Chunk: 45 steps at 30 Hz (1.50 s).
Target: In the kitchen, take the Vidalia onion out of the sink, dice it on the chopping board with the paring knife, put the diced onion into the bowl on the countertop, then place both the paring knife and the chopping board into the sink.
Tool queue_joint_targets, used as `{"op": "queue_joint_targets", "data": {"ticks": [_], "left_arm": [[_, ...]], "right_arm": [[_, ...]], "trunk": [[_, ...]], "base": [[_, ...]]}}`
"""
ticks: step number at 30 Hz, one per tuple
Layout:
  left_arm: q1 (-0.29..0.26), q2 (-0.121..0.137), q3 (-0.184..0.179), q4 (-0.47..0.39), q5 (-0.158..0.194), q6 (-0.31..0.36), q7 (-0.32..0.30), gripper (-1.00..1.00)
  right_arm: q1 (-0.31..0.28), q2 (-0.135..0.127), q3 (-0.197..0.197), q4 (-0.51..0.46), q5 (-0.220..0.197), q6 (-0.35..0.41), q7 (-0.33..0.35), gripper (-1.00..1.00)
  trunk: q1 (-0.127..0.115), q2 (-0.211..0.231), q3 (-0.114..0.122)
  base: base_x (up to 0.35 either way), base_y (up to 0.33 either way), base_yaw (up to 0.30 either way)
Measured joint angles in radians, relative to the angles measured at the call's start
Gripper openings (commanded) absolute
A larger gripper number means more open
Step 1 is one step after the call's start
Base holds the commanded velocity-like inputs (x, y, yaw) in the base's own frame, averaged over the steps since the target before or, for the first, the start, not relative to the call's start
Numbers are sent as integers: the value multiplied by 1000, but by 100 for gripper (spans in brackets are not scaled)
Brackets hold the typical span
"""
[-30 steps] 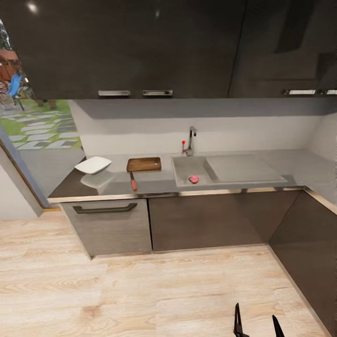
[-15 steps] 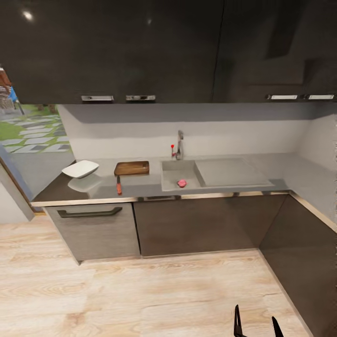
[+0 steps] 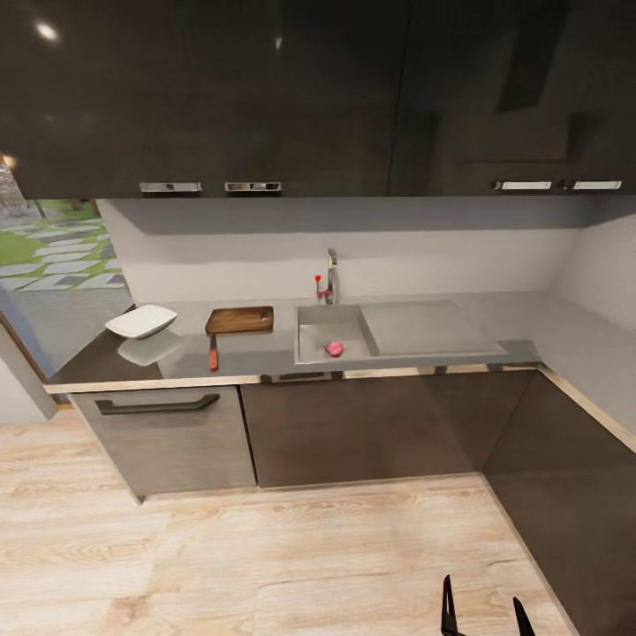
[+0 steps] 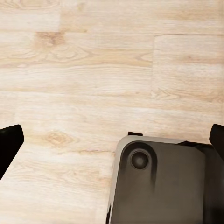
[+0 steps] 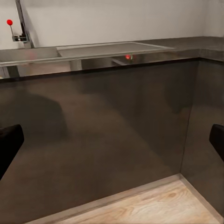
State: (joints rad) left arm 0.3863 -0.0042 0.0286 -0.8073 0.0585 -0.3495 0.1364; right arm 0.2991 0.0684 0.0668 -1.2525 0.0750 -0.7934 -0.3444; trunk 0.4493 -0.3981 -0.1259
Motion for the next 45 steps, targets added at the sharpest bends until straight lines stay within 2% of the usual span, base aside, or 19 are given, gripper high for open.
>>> {"op": "queue_joint_targets", "data": {"ticks": [7, 13, 18, 45], "left_arm": [[0, 0, 0, 0, 0, 0, 0, 100], [0, 0, 0, 0, 0, 0, 0, 100], [0, 0, 0, 0, 0, 0, 0, 100], [0, 1, 0, 2, 0, 0, -1, 100]], "right_arm": [[0, 1, 0, 0, -1, -1, -1, 100], [0, 35, -1, 0, -1, -1, -1, 100], [0, 45, -2, 0, 0, -1, -1, 100], [0, 47, -2, 0, 1, -1, 1, 100]], "trunk": [[0, 0, 0], [0, 0, 0], [0, 0, 0], [0, 0, 0]], "base": [[0, -1, 9], [0, 0, 147], [3, -26, 118], [112, -197, 4]]}}
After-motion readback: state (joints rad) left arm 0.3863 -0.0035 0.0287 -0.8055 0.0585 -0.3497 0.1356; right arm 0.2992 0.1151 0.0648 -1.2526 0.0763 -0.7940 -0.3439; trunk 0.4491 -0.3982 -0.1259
